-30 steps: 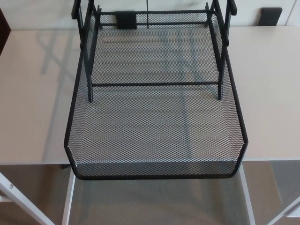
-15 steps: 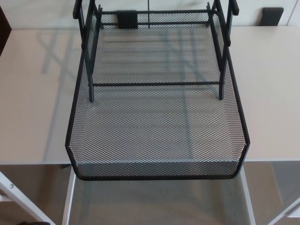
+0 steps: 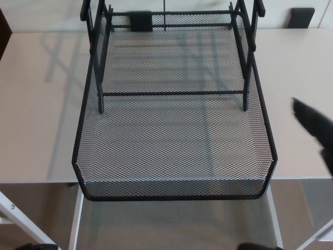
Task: The robot walk towards a table in front and then pushes a layer of a file tray back to its original position using its right hand
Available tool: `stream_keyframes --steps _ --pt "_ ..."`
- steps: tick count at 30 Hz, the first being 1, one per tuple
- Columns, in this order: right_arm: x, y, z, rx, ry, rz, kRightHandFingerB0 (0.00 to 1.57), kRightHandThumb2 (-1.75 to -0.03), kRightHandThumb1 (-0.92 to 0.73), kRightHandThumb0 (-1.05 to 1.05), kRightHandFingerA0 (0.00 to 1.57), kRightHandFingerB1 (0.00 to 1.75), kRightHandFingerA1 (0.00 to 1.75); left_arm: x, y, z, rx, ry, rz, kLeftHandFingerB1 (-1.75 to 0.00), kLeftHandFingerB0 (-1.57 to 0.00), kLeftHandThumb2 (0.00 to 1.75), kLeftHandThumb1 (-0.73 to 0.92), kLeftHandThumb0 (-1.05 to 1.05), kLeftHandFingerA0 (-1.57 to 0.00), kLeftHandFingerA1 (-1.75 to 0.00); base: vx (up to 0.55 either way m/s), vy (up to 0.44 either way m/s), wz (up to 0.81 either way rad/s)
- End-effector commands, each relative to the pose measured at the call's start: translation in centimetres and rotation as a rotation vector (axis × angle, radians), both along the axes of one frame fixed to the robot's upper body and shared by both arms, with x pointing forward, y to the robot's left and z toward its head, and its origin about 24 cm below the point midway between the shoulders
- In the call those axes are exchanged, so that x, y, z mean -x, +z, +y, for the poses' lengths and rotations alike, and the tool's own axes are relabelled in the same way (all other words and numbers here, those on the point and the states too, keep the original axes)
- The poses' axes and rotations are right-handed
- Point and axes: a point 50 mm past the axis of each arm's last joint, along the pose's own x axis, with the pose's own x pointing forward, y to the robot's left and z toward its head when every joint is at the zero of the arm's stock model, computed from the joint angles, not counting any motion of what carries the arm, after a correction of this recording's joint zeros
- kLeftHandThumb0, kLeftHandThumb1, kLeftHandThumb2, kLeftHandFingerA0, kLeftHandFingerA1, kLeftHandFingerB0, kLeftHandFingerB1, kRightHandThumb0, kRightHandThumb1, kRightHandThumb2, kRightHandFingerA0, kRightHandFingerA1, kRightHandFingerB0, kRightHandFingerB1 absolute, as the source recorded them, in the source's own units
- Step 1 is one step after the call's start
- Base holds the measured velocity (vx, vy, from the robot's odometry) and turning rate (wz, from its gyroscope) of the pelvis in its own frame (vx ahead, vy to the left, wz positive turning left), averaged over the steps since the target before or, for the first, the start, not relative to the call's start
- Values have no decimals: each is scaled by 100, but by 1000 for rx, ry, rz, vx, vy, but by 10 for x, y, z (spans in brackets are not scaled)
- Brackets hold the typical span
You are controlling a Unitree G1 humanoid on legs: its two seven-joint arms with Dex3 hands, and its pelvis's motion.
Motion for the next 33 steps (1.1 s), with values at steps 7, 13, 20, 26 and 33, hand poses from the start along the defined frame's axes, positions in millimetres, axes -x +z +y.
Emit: stream_keyframes --steps 7,13,20,26,33 --pt "-73 -57 79 861 -96 62 6 -65 -34 -49 9 36 27 -16 10 7 -65 -63 -1 -64 -46 86 31 -29 -65 -91 0 0 0" --pt "-81 -63 84 930 -105 74 4 -53 -38 -36 0 36 31 -24 13 6 -60 -54 -16 -64 -50 87 31 -29 -67 -89 0 0 0" --pt "-77 -71 90 971 -89 86 5 -53 -35 -43 4 36 30 -31 16 5 -81 -76 -22 -68 -46 92 27 -30 -72 -88 0 0 0" --pt "-72 -77 91 987 -69 98 7 -51 -37 -50 2 35 33 -35 18 4 -68 -71 -29 -64 -48 86 32 -26 -68 -91 0 0 0" --pt "-68 -82 95 1013 -63 101 5 -60 -32 -58 5 37 24 -36 18 3 -68 -77 -28 -64 -48 86 33 -27 -68 -91 0 0 0"
